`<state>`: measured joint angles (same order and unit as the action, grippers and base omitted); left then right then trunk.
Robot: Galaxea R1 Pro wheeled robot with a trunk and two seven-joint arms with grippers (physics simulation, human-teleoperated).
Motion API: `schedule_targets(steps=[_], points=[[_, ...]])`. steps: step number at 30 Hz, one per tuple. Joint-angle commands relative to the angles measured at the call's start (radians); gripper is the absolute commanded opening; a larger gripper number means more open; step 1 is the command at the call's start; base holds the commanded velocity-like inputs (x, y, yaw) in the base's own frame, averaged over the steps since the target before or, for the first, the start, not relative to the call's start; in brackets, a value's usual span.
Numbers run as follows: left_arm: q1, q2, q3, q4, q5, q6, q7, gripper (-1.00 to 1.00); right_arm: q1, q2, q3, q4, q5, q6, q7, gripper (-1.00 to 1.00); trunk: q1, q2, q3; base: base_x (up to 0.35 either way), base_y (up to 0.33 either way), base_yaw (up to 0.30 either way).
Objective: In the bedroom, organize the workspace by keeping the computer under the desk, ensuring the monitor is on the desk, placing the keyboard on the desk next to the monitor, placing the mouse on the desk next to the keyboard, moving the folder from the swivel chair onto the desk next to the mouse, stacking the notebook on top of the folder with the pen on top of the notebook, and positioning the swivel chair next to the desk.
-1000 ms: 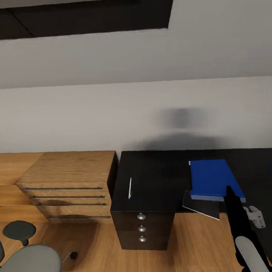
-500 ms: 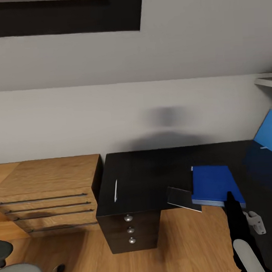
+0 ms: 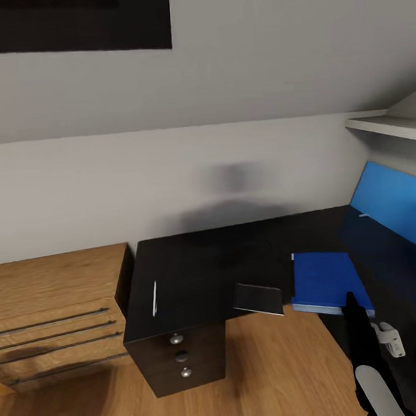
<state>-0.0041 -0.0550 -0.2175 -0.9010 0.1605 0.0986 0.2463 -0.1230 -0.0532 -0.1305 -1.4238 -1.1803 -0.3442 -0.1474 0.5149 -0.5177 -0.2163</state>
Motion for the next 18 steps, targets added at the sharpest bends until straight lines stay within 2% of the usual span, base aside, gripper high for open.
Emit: schedule_targets(steps=[1,13,18], points=[[0.000,0.001,-0.003,-0.002,0.010,0.004,0.007,1.00,-0.001,-0.001,0.002,-0.001,-0.005,-0.004,-0.003,-1.00,0.000,-0.002,-0.002,0.000,0.000,-0.269],[0.000,0.001,-0.003,-0.005,0.010,0.004,0.008,1.00,-0.001,0.001,0.013,0.000,-0.008,-0.004,-0.003,-1.00,0.000,-0.002,-0.002,0.000,0.000,-0.267],[0.000,0.001,-0.003,-0.009,0.010,0.004,0.008,1.00,-0.001,0.001,0.037,-0.003,-0.009,-0.002,-0.003,-1.00,0.000,-0.002,-0.002,0.000,0.000,-0.132]])
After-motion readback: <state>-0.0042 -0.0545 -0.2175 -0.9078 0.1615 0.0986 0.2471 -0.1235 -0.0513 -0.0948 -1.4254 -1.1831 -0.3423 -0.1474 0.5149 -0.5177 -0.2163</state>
